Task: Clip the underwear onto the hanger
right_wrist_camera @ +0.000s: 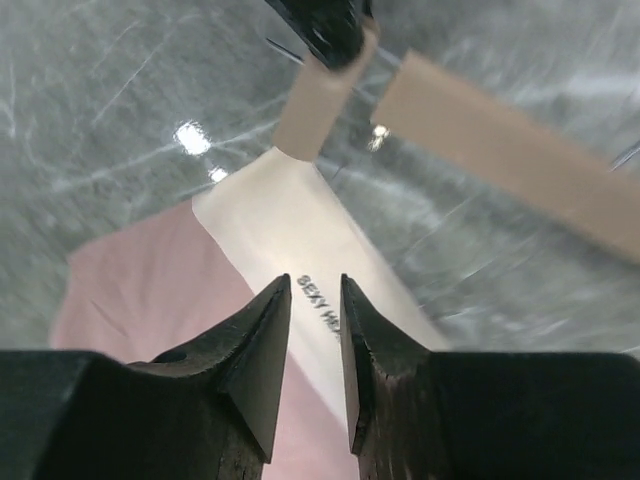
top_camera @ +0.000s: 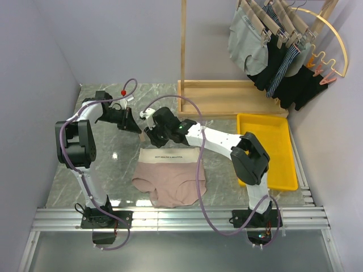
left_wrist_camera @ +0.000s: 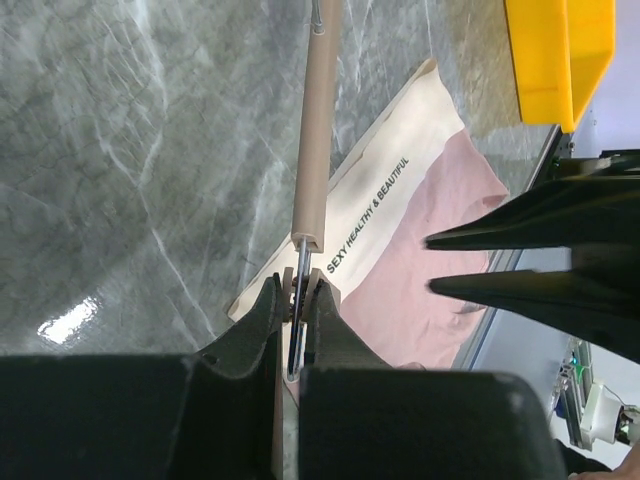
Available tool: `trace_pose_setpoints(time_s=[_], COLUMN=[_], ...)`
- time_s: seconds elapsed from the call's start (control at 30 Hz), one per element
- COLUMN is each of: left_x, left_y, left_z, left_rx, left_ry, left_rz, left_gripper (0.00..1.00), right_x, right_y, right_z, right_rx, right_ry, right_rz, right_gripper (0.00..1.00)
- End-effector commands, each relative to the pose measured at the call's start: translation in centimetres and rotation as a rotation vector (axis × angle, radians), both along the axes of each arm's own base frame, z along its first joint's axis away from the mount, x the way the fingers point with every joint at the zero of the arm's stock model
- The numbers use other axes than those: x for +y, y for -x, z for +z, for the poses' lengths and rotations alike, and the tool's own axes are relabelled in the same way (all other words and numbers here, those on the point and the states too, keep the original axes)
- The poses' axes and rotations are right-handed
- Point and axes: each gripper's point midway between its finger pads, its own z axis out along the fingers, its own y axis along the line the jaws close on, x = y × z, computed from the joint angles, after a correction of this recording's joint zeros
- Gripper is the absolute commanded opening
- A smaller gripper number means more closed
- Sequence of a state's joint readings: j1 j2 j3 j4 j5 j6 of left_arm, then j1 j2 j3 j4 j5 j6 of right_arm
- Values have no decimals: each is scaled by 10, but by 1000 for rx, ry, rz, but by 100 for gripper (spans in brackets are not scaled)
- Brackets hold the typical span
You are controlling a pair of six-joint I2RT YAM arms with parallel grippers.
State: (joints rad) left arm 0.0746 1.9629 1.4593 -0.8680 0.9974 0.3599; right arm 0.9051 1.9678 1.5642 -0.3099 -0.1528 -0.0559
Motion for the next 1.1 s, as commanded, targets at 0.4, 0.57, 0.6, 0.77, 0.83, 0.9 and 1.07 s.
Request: trace_pose_setpoints(time_s=[0.4,0.57,0.6,0.77,0.83,0.9,1.07], left_x=[5,4,4,2,2,0,-4], left_y=[-10,-6,-4,0,-2,-4,-6], left_z=[-11,-16,-18,-27,-29,-34,-44], left_rx=[-26,-18,-18,-16,-23,-21,-23], left_ry=[-16,-13,-16,-30,-32,-35,-50], left_rz=[22,20,16,-16,-21,-27,-44], left_gripper=[0,0,0,0,0,0,0], right_x=[-1,0,0,1,0,1,-3], right_y=[-15,-20,-19,-19,-17,-15,-5], right_z=[-66,-77,-79,-90,-94,-98,-118], right_rx=[176,170,170,164,169,165,183], right_ry=[1,7,7,32,33,40,88], right_rz=[-421,-441,-438,-426,-413,-395,-364], right_gripper=[43,46,47,49,49,49,44])
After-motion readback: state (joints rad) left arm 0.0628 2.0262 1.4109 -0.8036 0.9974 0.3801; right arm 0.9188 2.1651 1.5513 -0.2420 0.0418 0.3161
